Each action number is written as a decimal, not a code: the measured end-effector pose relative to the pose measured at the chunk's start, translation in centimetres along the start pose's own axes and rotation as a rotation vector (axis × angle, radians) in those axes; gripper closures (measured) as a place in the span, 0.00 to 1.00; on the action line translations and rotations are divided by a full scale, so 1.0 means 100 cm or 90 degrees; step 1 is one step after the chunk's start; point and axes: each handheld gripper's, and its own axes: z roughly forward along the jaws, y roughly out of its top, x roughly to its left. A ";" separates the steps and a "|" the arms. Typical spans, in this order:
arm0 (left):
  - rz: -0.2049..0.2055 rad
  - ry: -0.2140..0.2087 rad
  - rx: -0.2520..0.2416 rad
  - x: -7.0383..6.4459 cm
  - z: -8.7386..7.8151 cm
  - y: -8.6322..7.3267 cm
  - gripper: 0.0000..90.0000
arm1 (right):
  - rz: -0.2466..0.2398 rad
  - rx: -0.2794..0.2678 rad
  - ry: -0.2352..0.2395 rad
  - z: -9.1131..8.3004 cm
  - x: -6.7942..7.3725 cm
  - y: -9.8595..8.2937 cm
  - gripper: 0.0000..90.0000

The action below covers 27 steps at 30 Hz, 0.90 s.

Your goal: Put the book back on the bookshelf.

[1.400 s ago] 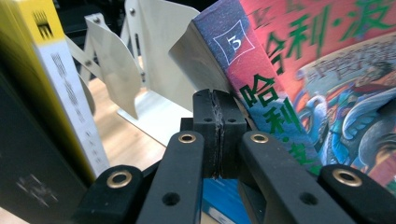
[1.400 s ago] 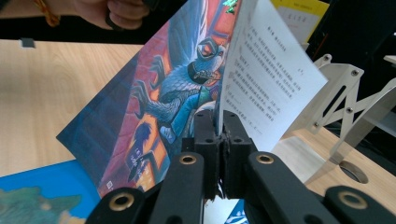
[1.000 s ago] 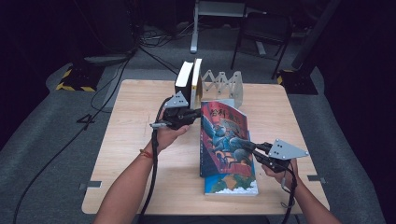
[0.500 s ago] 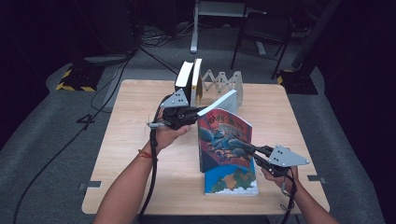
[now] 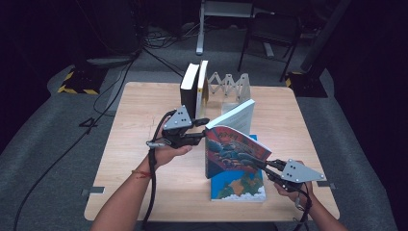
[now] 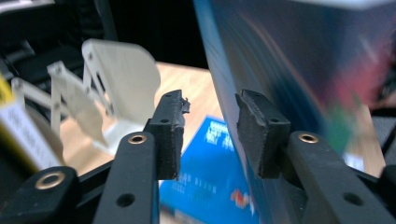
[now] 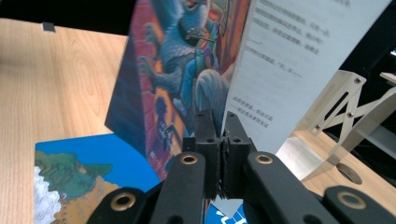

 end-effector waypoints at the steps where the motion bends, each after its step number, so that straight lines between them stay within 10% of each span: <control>1: 0.007 0.006 0.013 0.001 -0.002 -0.006 0.65 | -0.002 -0.001 0.002 0.000 0.001 0.000 0.98; 12: -0.009 -0.113 0.103 -0.027 0.002 -0.053 0.30 | -0.011 0.000 0.004 -0.001 0.004 0.000 0.98; 21: -0.017 -0.080 0.113 -0.058 0.038 -0.051 0.24 | -0.019 0.001 0.002 -0.001 0.007 0.001 0.98; 27: -0.038 -0.044 0.085 -0.053 0.047 -0.050 0.38 | -0.023 -0.001 0.001 -0.002 0.007 0.000 0.97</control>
